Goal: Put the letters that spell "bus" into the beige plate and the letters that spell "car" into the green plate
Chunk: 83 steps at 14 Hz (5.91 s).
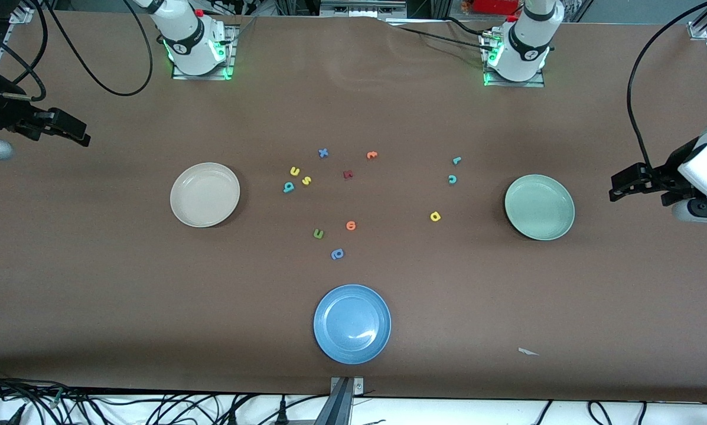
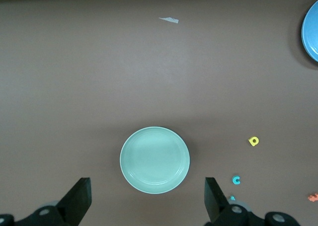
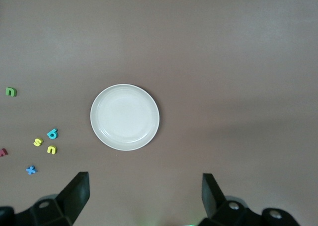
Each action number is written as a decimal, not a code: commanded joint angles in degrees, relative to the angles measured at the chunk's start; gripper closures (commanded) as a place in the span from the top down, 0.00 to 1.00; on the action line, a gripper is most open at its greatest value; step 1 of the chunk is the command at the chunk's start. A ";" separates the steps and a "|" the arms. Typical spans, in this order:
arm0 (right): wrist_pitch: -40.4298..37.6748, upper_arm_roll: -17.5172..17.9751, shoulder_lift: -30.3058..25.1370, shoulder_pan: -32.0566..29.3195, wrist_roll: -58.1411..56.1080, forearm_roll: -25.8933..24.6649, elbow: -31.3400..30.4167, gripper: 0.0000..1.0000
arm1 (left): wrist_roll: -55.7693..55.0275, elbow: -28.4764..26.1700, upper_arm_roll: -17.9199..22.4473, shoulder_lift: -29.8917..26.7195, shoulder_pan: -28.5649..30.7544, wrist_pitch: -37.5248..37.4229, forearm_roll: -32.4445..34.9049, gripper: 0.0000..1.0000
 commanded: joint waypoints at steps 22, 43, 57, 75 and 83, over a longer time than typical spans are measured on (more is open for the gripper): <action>-1.32 -0.17 0.02 0.00 0.16 0.57 1.09 1.00 | -0.24 0.71 -0.27 0.31 -0.33 -1.35 -1.17 1.00; -1.68 -0.17 -0.06 0.00 0.16 0.57 1.09 1.00 | -0.15 0.27 -0.35 0.49 -0.51 -1.44 -1.17 1.00; -1.76 -0.17 -0.15 0.00 0.16 0.57 1.01 1.00 | -0.06 0.19 -0.35 0.58 -0.59 -1.44 -1.26 1.00; -0.54 0.27 0.55 4.03 1.04 0.49 1.27 1.00 | -0.24 0.19 -0.44 0.58 -0.68 -2.23 -1.17 1.00; 11.32 0.27 14.42 17.20 7.53 0.57 1.01 1.00 | -0.59 -0.34 -0.53 1.19 -0.77 -2.32 -1.52 1.00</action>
